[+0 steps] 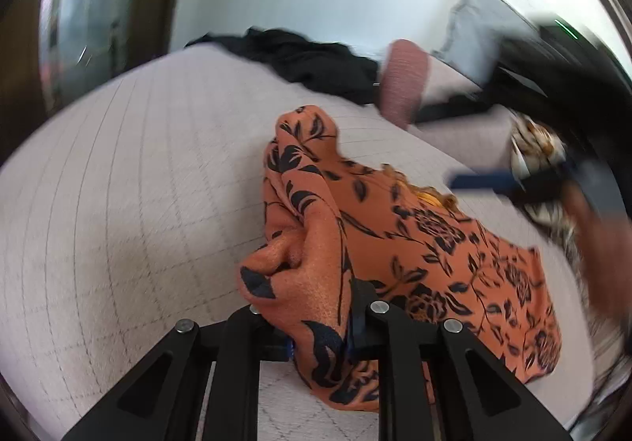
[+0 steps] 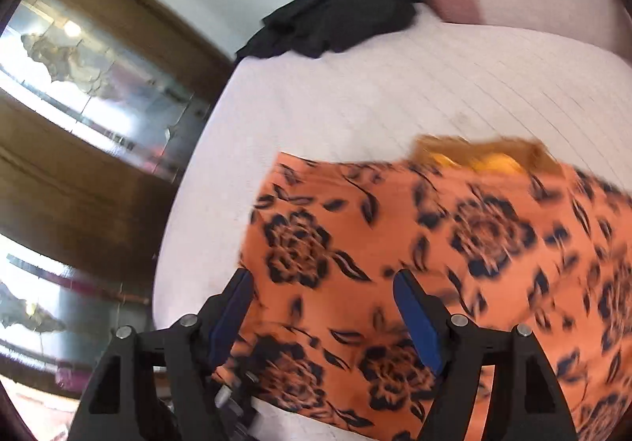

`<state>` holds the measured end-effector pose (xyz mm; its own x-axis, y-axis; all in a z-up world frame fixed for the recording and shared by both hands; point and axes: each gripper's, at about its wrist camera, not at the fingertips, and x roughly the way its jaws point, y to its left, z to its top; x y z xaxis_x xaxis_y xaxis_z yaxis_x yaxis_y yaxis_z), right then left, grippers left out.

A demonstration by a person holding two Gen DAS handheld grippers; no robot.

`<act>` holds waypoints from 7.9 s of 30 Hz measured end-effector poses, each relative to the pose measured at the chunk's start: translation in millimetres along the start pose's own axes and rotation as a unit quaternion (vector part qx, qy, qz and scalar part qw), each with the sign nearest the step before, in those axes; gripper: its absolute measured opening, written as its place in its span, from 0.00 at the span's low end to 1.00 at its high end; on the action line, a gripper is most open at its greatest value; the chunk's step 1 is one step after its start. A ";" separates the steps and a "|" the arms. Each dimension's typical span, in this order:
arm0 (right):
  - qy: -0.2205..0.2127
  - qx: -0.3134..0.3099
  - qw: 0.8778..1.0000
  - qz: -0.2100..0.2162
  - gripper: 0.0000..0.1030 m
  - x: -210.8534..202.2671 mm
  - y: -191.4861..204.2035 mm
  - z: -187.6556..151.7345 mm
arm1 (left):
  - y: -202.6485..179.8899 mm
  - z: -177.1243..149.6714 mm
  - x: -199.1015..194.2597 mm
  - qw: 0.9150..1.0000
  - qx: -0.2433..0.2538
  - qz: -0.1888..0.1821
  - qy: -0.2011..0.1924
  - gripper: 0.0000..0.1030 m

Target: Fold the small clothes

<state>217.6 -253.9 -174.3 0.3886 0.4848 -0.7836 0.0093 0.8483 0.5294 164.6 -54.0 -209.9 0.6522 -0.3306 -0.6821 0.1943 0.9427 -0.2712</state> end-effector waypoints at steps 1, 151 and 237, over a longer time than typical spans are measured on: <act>0.006 -0.005 1.000 -0.002 0.75 2.1 2.2 7.1 | -3.9 -1.0 -1.4 1.000 0.012 0.000 -0.004 0.17; -0.123 0.121 0.982 -0.080 0.27 -59.2 -220.9 -25.9 | -163.8 -31.5 60.9 0.957 0.230 -0.126 0.121 0.82; -0.119 0.098 0.988 0.022 0.41 -22.3 -114.3 -120.2 | -48.0 -6.3 -10.2 0.972 0.135 -0.135 0.137 0.43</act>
<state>97.1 -336.1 -256.4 0.5986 0.4359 -0.6720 0.1574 0.7586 0.6323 144.0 -96.1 -194.2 0.3393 -0.5322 -0.7756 0.5398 0.7854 -0.3028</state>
